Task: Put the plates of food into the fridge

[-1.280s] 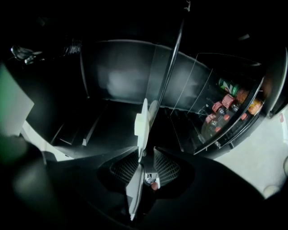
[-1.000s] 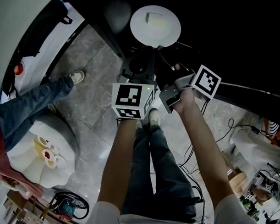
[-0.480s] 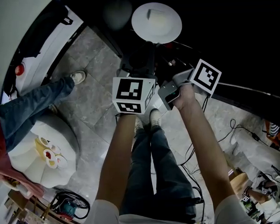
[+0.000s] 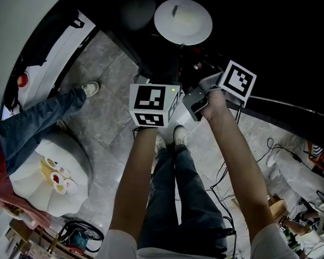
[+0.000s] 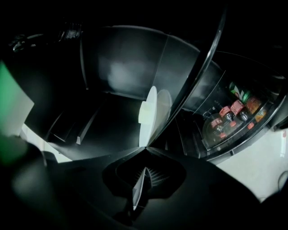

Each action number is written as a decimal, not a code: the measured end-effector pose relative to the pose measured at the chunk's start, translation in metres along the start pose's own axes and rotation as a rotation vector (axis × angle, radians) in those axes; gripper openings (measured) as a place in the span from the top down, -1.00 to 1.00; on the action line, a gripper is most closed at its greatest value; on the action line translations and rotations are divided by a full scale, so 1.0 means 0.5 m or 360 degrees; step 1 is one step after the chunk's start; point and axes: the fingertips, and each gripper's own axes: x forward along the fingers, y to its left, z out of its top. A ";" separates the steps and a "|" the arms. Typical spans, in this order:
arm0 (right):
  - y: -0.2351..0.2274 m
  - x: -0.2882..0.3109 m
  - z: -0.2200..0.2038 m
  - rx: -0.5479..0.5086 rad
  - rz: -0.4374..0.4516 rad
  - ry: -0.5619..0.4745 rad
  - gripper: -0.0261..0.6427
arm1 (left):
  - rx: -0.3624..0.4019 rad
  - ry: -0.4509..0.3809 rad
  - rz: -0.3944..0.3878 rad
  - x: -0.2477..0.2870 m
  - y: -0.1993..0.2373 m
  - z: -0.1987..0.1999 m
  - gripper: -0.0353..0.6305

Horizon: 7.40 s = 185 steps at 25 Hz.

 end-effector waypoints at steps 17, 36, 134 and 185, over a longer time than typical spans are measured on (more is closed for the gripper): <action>-0.002 0.021 0.003 0.0022 -0.0028 0.0001 0.89 | 0.0005 0.0006 -0.0010 -0.007 0.005 0.007 0.89; 0.023 0.017 -0.018 -0.0182 0.0043 0.0022 0.89 | 0.0088 0.0027 -0.0061 -0.025 0.012 0.003 0.89; 0.150 -0.376 -0.189 -0.1741 -0.0222 -0.0079 0.89 | 0.0067 0.0076 0.0308 -0.466 -0.116 -0.009 0.89; 0.474 -0.530 -0.135 -0.1714 -0.0200 -0.0162 0.89 | 0.0181 -0.0175 0.0276 -0.587 -0.226 0.368 0.89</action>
